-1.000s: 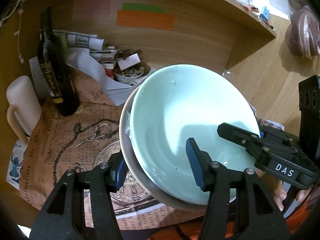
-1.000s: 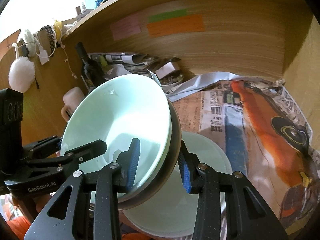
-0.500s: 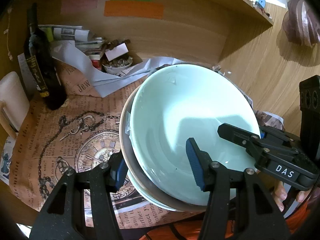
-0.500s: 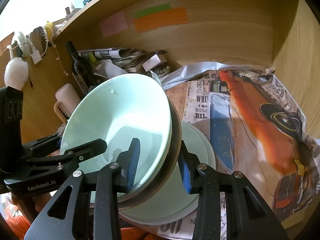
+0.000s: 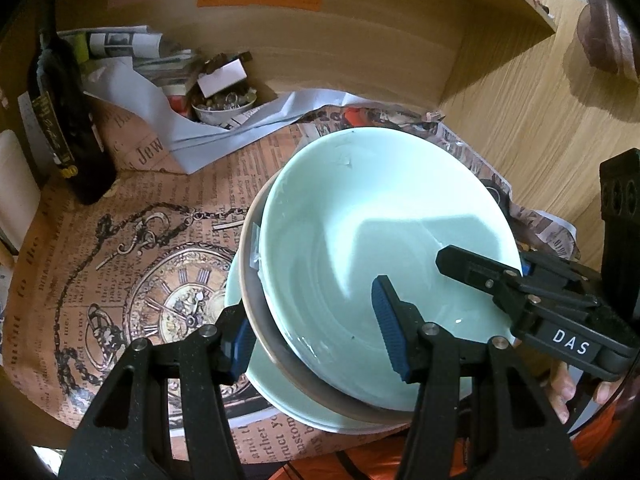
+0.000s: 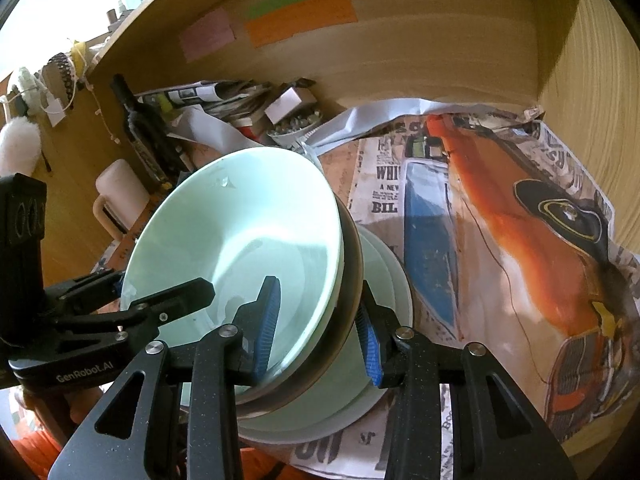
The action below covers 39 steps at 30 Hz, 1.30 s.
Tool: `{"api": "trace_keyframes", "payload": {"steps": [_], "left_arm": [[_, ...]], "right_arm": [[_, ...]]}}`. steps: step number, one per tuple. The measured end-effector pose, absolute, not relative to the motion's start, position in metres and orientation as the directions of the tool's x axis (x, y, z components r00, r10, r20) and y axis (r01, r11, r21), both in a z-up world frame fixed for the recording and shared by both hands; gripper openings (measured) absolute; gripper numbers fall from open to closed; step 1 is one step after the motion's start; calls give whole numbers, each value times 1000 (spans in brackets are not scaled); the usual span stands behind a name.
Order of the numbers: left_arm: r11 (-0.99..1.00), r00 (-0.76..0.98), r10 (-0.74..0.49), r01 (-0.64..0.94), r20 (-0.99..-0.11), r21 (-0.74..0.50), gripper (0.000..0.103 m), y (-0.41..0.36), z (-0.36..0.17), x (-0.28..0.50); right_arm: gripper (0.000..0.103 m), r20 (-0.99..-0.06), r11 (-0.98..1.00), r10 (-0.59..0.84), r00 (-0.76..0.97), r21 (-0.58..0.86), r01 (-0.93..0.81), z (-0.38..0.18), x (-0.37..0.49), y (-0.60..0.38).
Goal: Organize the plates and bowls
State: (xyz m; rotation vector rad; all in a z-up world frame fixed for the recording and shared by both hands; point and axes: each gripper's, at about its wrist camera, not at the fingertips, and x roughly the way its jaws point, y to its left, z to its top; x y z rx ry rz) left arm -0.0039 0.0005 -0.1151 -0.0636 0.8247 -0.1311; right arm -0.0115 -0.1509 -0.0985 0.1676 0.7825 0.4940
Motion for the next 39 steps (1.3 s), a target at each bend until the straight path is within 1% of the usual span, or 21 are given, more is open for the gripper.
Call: {"api": "trace_keyframes", "payload": {"steps": [9,15,22,25,27,29,32,35,36,38,39], "left_arm": [[991,655,-130,77,-745,-105,55,0,-121,2],[992,654,-127,76,-746,-102,55,-1,-123,4],[988,651,-149,75,-745,-133,55,7,-128,7],[998,720,-57,41,-692,-39,55,4,-119,-2],[999,740,-36,41,-672,-8,55,1,-114,-6],[999,761,-22,38,-648,10,55,0,-107,-12],[999,794,8,15,-608,32,55,1,-96,-21],[1000,839,20,-4,-544,29,55,2,-79,-34],[1000,853,23,-10,-522,27,57,2,-73,-38],[1000,886,25,-18,-462,19,63,1,-60,-50],[1000,904,31,-27,-427,16,68,0,-53,-56]], "right_arm": [[34,-655,866,498,569,350,-356,-113,-4,-150],[34,-648,862,506,569,361,-355,-114,-1,-151],[40,-623,851,525,580,360,-383,-113,-1,-147],[40,-614,849,529,587,362,-386,-114,-1,-148],[40,-610,850,527,592,359,-386,-113,-2,-148],[45,-600,854,520,609,355,-380,-110,-4,-150],[46,-571,860,511,643,341,-381,-101,-10,-154],[48,-516,860,510,689,321,-397,-83,-23,-160],[49,-500,861,508,702,312,-401,-79,-26,-162],[54,-453,866,499,738,290,-407,-67,-35,-165],[55,-420,869,493,762,275,-411,-60,-43,-167]]}}
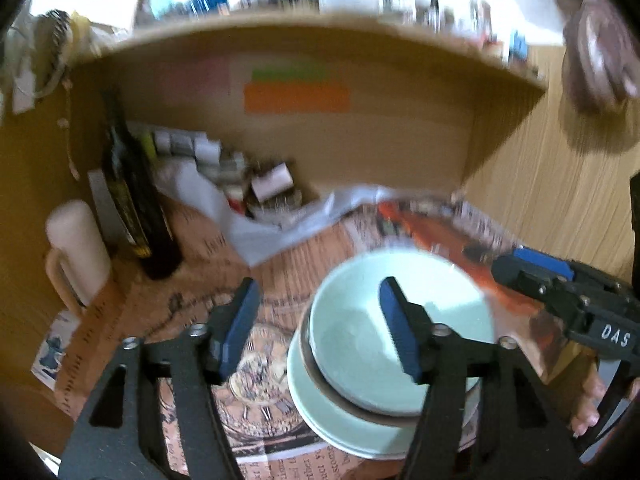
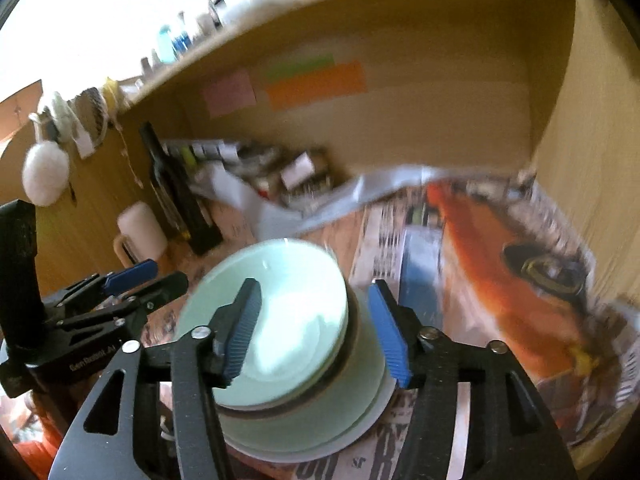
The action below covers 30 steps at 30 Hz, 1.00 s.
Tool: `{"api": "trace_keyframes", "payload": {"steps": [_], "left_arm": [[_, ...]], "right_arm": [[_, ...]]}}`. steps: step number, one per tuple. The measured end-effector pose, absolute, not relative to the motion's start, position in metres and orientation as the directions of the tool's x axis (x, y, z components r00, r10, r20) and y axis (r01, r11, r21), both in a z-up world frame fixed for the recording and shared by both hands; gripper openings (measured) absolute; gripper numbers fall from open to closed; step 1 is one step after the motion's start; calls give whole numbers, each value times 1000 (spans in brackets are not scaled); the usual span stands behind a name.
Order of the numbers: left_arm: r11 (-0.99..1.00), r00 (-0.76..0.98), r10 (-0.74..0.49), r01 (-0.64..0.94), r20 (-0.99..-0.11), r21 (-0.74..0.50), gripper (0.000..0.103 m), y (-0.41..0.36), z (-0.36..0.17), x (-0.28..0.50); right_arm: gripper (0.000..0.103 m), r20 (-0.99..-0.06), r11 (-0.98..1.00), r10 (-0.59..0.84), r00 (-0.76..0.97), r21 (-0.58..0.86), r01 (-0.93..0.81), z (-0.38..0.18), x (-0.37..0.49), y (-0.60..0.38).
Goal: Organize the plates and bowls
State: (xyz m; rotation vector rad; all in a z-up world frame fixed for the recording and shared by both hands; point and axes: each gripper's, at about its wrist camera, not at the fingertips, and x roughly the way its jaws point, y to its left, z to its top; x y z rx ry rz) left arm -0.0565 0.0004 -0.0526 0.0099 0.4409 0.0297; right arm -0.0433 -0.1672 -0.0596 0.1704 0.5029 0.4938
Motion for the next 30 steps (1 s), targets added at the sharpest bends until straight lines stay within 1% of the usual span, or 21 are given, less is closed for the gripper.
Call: {"api": "trace_keyframes", "payload": {"steps": [2,3,5,8,10,12,15,18,20,22,25,30], "left_arm": [[999,930,46,-42,-365,20,71,-2,-41,-68],[999,936,51,-46,-349,24,73,-4,-38,-71],[999,953,53,-47,-300,26,78,-7,-28,-84],[998,970,62,-57,-236,30,86,-12,-18,-101],[997,977,78,-71,-196,39,98,-17,-12,-111],[996,983,87,-80,-163,47,102,-21,-9,-120],[995,986,86,-79,-142,59,102,-29,-4,-132],[995,988,87,-79,-131,66,103,-34,-3,-140],[995,988,84,-75,-129,67,103,-36,-4,-143],[995,988,79,-71,-133,63,103,-38,-5,-145],[996,988,72,-65,-140,55,103,-39,-6,-146],[996,988,71,-64,-137,55,103,-40,-9,-150]], "right_arm": [[57,-382,870,491,783,255,-421,-51,-51,-169],[59,-354,871,490,796,242,-428,-45,-58,-170],[69,-312,872,486,817,229,-432,-36,-68,-171],[71,-256,875,480,839,210,-437,-27,-81,-172],[75,-229,872,484,844,205,-445,-23,-90,-174],[79,-202,866,492,847,211,-453,-20,-96,-176],[82,-170,856,505,847,224,-465,-17,-106,-180],[89,-146,853,506,850,232,-468,-15,-115,-184],[97,-137,853,504,853,233,-467,-14,-120,-187],[99,-126,855,499,857,229,-464,-13,-125,-189],[102,-114,859,493,862,219,-463,-11,-131,-191],[103,-115,858,497,860,214,-468,-11,-134,-189]]}}
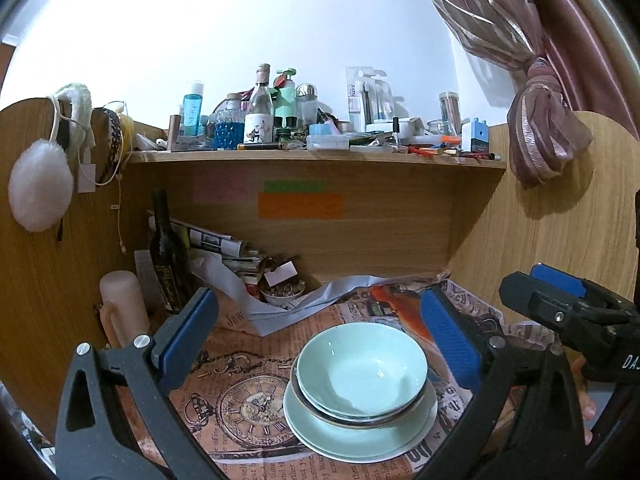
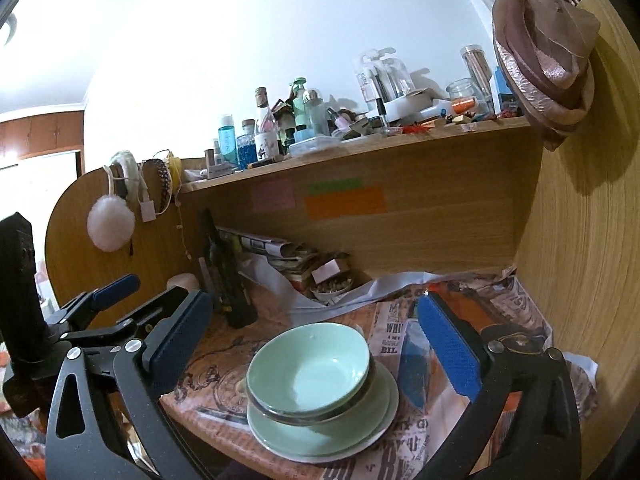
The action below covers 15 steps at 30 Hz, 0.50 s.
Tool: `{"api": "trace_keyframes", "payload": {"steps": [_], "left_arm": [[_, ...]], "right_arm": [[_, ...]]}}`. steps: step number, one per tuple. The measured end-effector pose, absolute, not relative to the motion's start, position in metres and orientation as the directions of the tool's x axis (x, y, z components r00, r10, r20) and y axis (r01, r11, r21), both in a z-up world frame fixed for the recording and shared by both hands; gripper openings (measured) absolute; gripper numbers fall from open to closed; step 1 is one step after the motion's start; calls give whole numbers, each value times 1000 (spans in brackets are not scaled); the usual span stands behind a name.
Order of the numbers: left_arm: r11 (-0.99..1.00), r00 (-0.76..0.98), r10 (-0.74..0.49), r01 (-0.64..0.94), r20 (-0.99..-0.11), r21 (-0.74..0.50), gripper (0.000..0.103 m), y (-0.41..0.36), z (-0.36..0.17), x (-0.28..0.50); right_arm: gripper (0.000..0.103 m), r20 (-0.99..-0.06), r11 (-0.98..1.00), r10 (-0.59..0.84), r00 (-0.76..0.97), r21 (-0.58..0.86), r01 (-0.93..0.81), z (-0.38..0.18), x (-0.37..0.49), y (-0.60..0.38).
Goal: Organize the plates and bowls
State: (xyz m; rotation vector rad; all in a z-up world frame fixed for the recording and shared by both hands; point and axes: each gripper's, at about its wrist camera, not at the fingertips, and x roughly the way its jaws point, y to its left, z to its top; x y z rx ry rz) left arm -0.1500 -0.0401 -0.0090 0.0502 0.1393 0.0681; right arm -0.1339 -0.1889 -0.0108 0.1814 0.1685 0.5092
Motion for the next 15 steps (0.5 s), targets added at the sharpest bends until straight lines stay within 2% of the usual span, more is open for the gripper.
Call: {"api": "trace_keyframes", "payload": {"steps": [15], "left_arm": [[996,987,75,-69,-139,52,103,-40,-10,-149]], "right_arm": [[103,-116,855,501,857,217,-471,-12,-135,-187]]}}
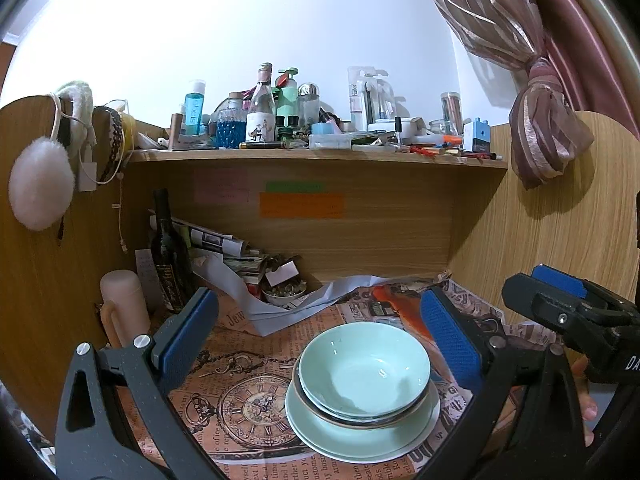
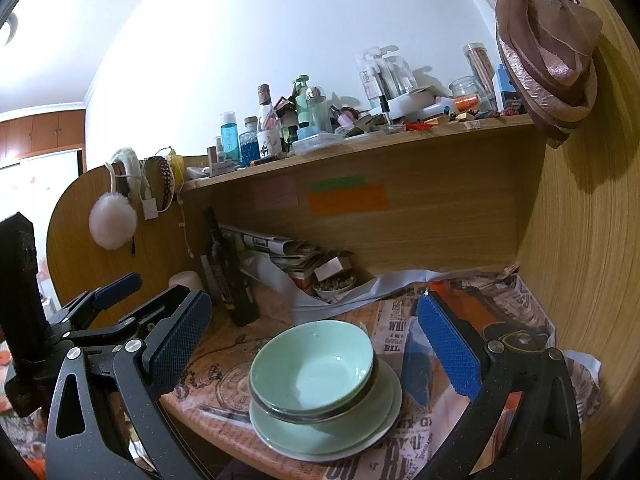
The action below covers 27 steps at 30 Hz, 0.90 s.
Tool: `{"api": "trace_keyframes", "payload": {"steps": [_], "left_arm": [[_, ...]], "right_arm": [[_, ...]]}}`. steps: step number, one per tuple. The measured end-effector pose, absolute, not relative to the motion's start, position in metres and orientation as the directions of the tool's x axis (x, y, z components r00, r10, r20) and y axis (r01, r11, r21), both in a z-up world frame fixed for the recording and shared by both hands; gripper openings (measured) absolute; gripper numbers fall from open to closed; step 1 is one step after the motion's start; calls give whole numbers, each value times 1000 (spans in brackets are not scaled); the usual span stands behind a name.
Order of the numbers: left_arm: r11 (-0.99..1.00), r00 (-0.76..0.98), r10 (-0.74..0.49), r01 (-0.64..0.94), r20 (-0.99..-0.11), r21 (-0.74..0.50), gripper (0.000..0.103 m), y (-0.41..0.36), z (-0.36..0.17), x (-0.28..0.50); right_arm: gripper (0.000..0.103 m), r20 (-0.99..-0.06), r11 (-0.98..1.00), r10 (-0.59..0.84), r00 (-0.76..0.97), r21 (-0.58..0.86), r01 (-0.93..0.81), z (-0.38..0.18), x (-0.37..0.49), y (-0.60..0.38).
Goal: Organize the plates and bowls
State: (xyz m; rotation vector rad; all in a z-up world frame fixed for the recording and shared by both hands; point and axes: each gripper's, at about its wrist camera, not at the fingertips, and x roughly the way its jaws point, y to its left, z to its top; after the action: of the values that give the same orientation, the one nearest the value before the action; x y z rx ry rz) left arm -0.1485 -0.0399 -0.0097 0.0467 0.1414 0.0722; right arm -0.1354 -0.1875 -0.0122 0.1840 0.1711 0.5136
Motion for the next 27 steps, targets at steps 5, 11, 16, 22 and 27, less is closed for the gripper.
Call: {"api": "trace_keyframes", "payload": {"steps": [5,11,16,22,27], "left_arm": [[996,987,77,-70,-142,53,103,-40,-10,-148],[996,987,76,-69,-144,54,103,-41,-10,-147],[996,986,77,-69,-145,56,103,-41,-10,-145],[996,986,77,-70,-146,56,103,-42,-10,-145],[996,986,72,-64,-148,57,103,-41,-10,-145]], "right_arm": [[103,-119,852,507,854,218,-475,-13,-134,-189],[103,-120,852,507,853,220,-476,-14,-133,-190],[103,-120,852,506,854,222,-473,-14,-133,-190],[103,-122,853,505,854,219,-473,-15,-133,-189],[103,-122,850,509,852,225,-476,-16,-133,-189]]}}
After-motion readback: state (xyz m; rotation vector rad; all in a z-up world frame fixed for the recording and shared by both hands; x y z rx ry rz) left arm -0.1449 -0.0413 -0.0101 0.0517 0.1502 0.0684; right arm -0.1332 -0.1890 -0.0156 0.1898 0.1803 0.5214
